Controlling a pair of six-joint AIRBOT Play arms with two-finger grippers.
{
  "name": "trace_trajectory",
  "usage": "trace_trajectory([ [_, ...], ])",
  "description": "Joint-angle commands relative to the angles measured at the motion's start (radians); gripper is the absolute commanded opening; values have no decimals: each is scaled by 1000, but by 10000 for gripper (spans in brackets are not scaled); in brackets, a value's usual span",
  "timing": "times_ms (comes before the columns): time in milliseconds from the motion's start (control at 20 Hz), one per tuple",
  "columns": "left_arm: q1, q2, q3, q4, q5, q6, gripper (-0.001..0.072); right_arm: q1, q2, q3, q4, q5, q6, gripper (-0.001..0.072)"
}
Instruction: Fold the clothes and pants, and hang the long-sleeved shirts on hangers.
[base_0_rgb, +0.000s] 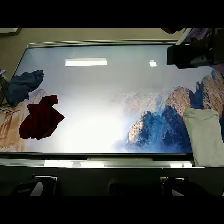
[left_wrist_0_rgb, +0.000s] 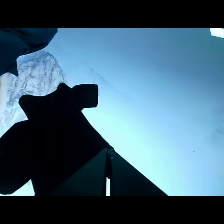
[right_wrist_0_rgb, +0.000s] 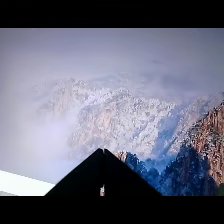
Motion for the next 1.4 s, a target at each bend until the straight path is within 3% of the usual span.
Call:
trace_trajectory([
  [0, 0, 1, 1, 0, 0, 0, 26, 1, 1, 0, 0, 0, -2, 28],
  [750, 0, 1, 1, -3, -3, -1, 37, 1, 1, 0, 1, 114, -2, 28],
  [800, 0, 0, 0, 0, -17, -16, 336, 1, 1, 0, 1, 114, -1, 28],
  [850, 0, -2, -13, 8, -18, -64, 720, 1, 1, 0, 1, 114, -1, 28],
  [900, 0, -7, -36, 30, -20, -103, 720, 1, 1, 0, 2, 112, -1, 28],
  [1100, 0, -95, -232, 68, -36, -105, 720, 1, 1, 0, 3, 97, -1, 28],
  [1350, 0, -224, -531, 76, 299, -106, 720, 1, 1, 0, 3, 74, -2, 28],
])
